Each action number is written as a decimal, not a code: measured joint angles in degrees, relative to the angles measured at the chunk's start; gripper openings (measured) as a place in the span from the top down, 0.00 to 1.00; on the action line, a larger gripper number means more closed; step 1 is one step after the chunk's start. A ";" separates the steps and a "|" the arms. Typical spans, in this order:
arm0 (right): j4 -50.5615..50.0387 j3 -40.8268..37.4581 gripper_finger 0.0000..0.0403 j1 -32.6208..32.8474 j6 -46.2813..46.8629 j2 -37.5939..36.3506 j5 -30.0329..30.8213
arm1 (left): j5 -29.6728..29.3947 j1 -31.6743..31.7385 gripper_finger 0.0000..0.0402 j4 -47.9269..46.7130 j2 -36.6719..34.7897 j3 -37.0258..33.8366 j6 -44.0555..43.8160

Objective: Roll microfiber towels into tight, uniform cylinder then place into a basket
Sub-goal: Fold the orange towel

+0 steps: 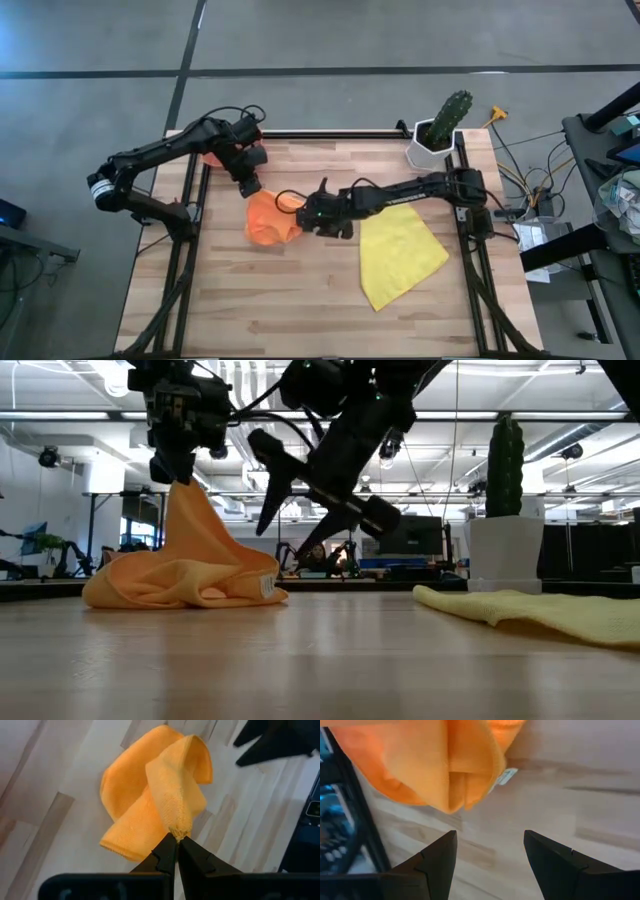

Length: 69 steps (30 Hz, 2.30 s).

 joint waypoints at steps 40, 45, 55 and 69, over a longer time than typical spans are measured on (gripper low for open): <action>-2.13 10.02 0.67 -0.64 -0.76 11.22 3.67 | 0.09 0.00 1.00 -0.77 -0.58 -0.07 1.21; -1.71 9.97 0.66 -0.55 -0.27 11.22 3.46 | 0.04 0.00 1.00 -0.75 -0.58 -0.04 1.19; 0.38 9.68 0.59 -0.35 0.43 12.07 3.70 | 0.02 0.00 1.00 -0.77 -0.58 -0.11 1.19; 0.36 9.68 0.76 -0.22 -2.18 12.07 2.73 | 0.01 0.00 1.00 -0.84 -0.58 -0.11 1.27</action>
